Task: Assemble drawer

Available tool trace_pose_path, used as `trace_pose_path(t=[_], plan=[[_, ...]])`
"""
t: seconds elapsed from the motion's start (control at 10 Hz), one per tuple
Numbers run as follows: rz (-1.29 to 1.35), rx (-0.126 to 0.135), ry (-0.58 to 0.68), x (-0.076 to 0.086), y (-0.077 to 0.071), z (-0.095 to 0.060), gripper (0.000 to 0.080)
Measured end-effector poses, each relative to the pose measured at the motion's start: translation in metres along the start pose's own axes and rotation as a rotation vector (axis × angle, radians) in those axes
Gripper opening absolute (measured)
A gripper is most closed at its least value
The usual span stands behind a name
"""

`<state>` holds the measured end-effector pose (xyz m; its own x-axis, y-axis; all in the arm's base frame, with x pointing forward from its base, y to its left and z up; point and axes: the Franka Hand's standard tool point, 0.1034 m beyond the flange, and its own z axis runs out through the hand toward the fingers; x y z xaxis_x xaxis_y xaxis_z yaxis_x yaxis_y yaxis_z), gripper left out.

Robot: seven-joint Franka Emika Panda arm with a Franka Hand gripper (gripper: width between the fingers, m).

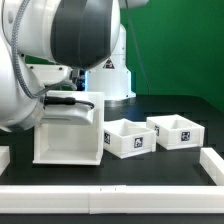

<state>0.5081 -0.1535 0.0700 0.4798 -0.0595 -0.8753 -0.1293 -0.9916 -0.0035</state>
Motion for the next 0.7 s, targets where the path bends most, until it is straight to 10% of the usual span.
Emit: trace_pose_path(t=[0.1,0.3,0.7], plan=[[0.0,0.0,0.0,0.0,0.0,0.0,0.0031],[0.0,0.0,-0.001,0.0,0.0,0.001,0.0359],[0.0,-0.015,0.071,0.013,0.002,-0.012,0.0626]])
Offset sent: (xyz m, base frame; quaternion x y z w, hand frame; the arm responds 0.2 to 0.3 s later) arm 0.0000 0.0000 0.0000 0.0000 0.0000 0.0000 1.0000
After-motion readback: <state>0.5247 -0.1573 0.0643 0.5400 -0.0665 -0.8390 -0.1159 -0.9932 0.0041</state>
